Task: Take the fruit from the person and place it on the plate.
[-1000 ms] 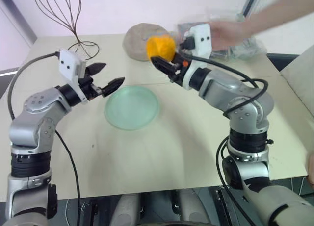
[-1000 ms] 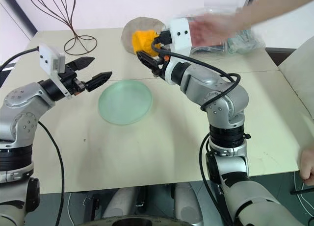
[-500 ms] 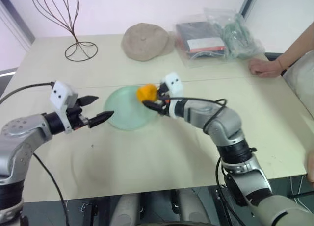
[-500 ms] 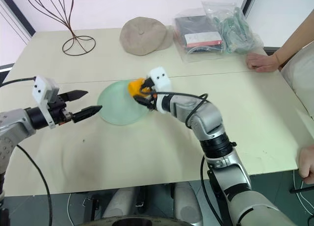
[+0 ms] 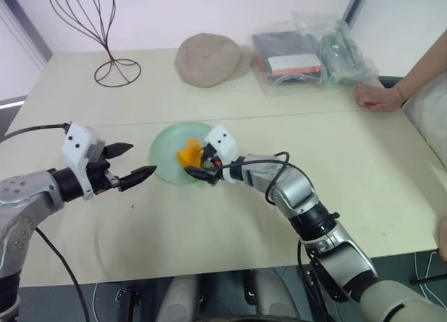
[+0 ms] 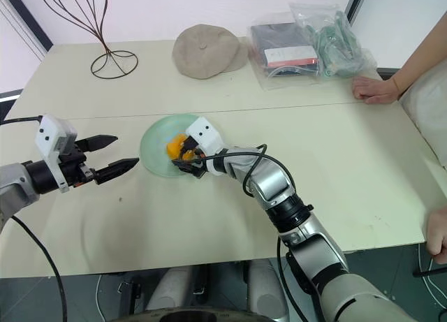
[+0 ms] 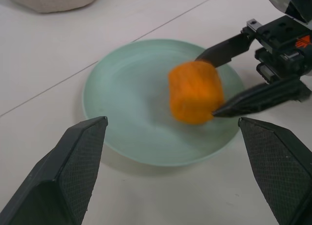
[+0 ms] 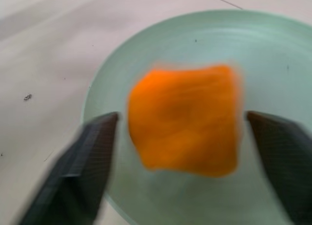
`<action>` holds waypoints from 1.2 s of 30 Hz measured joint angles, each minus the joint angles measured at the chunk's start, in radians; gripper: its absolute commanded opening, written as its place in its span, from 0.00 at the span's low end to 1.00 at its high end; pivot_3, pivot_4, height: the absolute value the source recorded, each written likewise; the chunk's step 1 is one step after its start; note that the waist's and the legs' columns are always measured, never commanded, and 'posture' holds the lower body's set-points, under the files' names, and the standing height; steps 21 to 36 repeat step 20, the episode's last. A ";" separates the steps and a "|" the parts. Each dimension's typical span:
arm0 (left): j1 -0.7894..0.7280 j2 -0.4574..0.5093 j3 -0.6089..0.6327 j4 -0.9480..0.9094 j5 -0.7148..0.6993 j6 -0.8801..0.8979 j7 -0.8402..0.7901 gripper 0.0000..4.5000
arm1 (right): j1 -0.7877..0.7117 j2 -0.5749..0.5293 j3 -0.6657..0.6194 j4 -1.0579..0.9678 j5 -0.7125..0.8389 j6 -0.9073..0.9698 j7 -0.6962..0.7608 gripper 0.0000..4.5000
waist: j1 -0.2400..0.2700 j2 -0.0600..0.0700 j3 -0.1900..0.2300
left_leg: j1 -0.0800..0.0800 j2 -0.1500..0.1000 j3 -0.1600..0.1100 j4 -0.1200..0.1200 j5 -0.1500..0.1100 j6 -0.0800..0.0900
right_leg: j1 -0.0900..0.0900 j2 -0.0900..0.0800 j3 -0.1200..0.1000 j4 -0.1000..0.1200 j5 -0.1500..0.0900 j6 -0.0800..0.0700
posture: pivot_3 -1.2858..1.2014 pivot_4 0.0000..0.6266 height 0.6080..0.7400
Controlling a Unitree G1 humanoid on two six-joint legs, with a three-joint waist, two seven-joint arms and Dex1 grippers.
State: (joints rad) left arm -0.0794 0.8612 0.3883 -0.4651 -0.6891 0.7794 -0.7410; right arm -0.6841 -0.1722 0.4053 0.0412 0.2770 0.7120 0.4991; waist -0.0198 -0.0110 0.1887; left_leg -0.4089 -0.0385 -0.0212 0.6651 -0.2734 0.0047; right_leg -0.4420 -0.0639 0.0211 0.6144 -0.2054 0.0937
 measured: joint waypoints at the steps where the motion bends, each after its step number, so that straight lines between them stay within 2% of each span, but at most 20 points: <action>1: 0.000 0.000 -0.001 -0.001 0.000 0.000 0.000 1.00 | 0.000 0.000 0.000 0.000 -0.001 0.000 0.006 0.99 | 0.000 0.000 0.000 | 0.000 0.000 0.000 0.000 0.000 0.000 | 0.000 0.000 0.000 0.000 0.000 0.000 | 0.52 0.24 1.00; 5: -0.005 0.000 -0.014 -0.001 0.000 -0.002 -0.007 1.00 | 0.000 -0.019 -0.011 -0.011 -0.008 0.002 0.039 0.99 | 0.002 0.000 0.000 | 0.000 0.000 0.000 0.000 0.000 0.000 | 0.000 0.000 0.000 0.000 0.000 0.000 | 0.52 0.24 1.00; 8: -0.016 0.000 -0.027 0.000 0.000 -0.002 -0.021 1.00 | -0.015 -0.074 -0.063 -0.088 0.012 0.027 0.077 0.99 | 0.004 0.000 0.000 | 0.000 0.000 0.000 0.000 0.000 0.000 | 0.000 0.000 0.000 0.000 0.000 0.000 | 0.52 0.24 1.00; 14: -0.032 0.007 -0.062 0.011 0.001 -0.003 -0.075 1.00 | -0.036 -0.299 -0.293 -0.351 0.156 0.161 0.179 0.99 | 0.007 0.000 0.000 | 0.000 0.000 0.000 -0.001 0.000 0.000 | 0.001 -0.001 0.000 -0.001 0.000 -0.001 | 0.52 0.24 1.00; 20: -0.027 0.024 -0.063 0.016 0.002 -0.009 -0.117 1.00 | 0.100 -0.519 -0.485 -0.544 0.311 0.268 0.263 0.99 | 0.007 0.000 0.000 | 0.000 0.000 0.000 -0.001 0.000 0.000 | 0.001 -0.001 0.001 -0.001 -0.002 -0.003 | 0.52 0.24 1.00; 36: -0.027 0.024 -0.063 0.016 0.002 -0.009 -0.117 1.00 | 0.100 -0.519 -0.485 -0.544 0.311 0.268 0.263 0.99 | 0.007 0.000 0.000 | 0.000 0.000 0.000 -0.001 0.000 0.000 | 0.001 -0.001 0.001 -0.001 -0.002 -0.003 | 0.52 0.24 1.00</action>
